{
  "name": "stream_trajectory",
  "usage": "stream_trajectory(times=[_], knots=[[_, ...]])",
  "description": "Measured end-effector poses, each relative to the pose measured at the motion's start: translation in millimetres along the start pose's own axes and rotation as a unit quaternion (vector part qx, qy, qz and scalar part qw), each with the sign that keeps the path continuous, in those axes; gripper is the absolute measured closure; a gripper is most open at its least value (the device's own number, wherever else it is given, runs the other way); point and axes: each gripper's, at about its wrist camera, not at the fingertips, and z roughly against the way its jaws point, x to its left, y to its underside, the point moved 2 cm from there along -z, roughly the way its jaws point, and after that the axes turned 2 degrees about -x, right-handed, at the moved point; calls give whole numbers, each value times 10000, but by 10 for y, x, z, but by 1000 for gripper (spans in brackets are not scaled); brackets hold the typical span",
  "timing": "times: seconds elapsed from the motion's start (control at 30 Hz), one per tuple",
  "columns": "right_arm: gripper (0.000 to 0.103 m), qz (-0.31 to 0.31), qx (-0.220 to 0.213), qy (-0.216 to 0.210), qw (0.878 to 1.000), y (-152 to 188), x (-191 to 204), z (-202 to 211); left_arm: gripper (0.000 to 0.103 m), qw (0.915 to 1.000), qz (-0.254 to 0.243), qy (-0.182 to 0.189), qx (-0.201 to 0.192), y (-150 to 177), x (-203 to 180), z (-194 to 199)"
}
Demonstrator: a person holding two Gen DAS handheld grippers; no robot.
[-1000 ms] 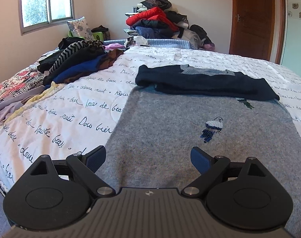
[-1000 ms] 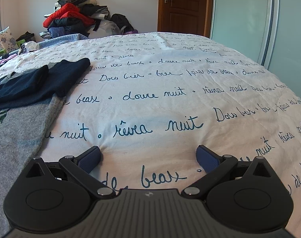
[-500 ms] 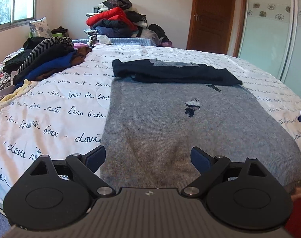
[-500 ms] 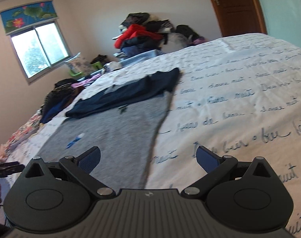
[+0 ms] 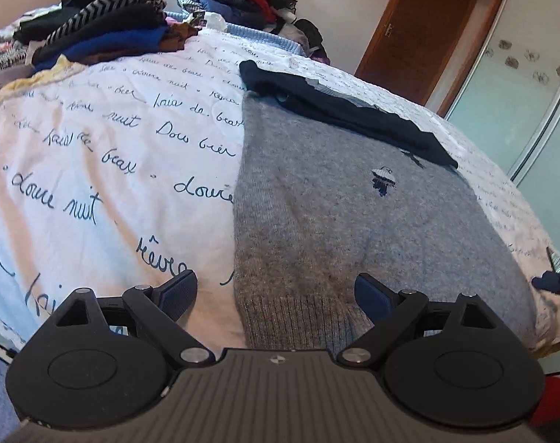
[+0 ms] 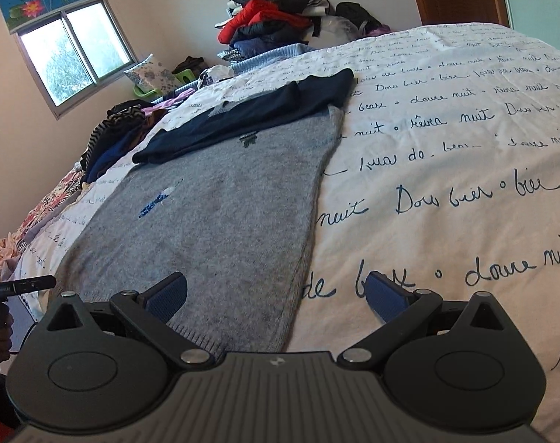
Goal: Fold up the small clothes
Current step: 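Move both grippers down to the ribbed hem of the grey sweater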
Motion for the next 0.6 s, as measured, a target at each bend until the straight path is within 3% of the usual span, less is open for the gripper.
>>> stream_trajectory(times=[0.17,0.33,0.5,0.6], knots=[[0,-288,29,-425,9987,26,-66,57,16,9984,294,482,41,24,58,8],[0,-424,248,-845,9952,86,-87,40,16,9916,537,1172,121,115,128,-15],[0,-578,444,-1214,9899,166,-177,20,17,9730,1308,1899,59,189,400,-34],[0,-685,473,-1398,9867,188,-240,51,21,9637,1691,2064,59,191,501,-52]])
